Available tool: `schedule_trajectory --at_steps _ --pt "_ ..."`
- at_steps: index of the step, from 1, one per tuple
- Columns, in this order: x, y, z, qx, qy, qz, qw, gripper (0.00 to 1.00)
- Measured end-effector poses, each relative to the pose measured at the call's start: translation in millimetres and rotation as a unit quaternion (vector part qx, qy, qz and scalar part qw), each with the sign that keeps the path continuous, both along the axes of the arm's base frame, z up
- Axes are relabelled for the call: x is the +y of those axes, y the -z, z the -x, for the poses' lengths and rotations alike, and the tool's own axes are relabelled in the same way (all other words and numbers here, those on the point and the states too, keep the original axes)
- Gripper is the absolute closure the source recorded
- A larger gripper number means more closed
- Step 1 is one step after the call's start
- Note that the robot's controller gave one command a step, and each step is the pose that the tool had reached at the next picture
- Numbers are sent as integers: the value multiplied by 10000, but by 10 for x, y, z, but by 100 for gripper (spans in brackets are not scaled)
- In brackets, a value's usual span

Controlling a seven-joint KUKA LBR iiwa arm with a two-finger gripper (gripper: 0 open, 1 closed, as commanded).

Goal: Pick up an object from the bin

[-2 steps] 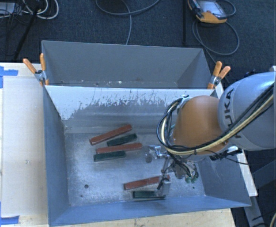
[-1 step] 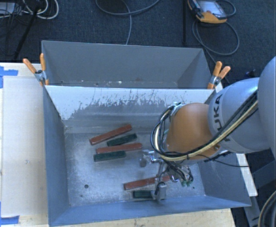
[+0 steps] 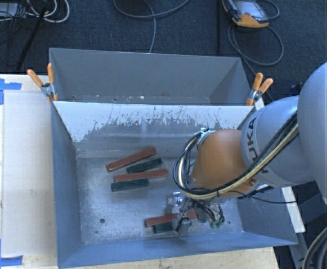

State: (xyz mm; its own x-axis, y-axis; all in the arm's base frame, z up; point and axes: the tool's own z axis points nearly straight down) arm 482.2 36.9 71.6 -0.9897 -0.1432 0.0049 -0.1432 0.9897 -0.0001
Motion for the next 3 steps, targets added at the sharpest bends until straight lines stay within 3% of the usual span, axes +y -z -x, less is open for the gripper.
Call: schedule_trajectory --at_steps 3 --pt "2 -203 21 18 -2 0 10000 100"
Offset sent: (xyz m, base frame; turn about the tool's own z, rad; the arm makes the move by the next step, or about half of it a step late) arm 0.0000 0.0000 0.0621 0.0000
